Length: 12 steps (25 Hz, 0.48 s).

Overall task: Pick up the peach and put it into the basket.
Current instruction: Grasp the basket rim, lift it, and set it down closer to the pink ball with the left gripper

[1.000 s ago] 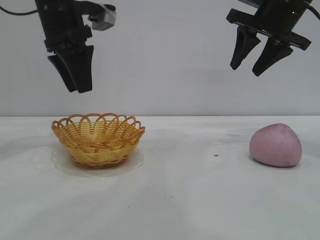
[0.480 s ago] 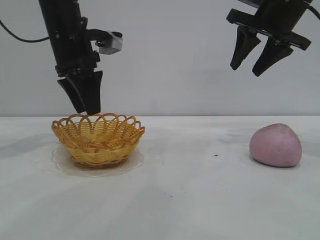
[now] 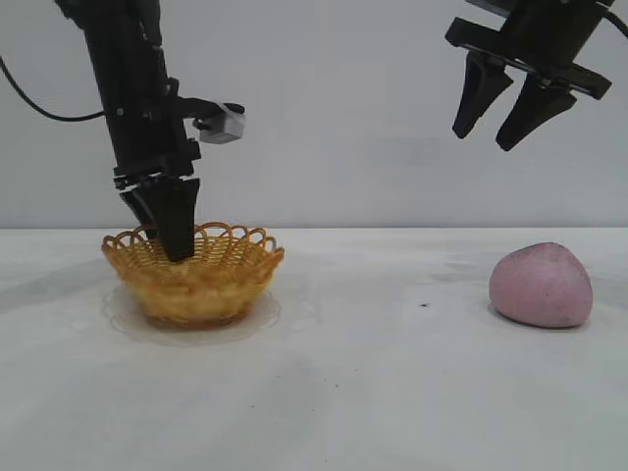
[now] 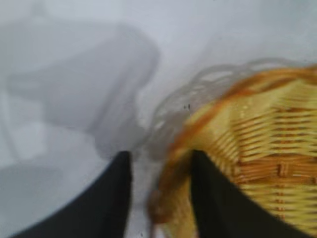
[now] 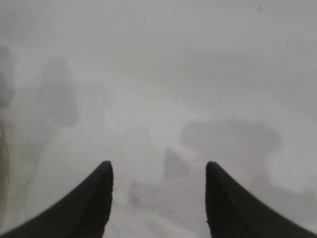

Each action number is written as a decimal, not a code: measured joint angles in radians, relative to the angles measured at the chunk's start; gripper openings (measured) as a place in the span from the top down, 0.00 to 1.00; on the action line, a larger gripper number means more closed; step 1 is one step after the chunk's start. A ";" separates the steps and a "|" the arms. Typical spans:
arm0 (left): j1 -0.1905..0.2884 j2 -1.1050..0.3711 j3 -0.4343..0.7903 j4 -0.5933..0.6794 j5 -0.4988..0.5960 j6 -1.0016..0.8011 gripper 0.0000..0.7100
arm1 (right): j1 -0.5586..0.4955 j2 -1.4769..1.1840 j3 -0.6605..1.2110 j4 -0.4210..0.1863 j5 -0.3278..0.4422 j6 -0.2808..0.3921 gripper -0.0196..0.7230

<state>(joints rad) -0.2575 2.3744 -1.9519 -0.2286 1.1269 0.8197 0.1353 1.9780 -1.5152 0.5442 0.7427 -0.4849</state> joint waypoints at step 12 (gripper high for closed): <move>0.009 0.000 -0.108 -0.050 0.098 -0.286 1.00 | 0.000 0.000 0.000 -0.004 0.001 0.000 0.45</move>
<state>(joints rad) -0.2485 2.3744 -2.0597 -0.2788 1.2250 0.5339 0.1353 1.9780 -1.5152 0.5398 0.7435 -0.4849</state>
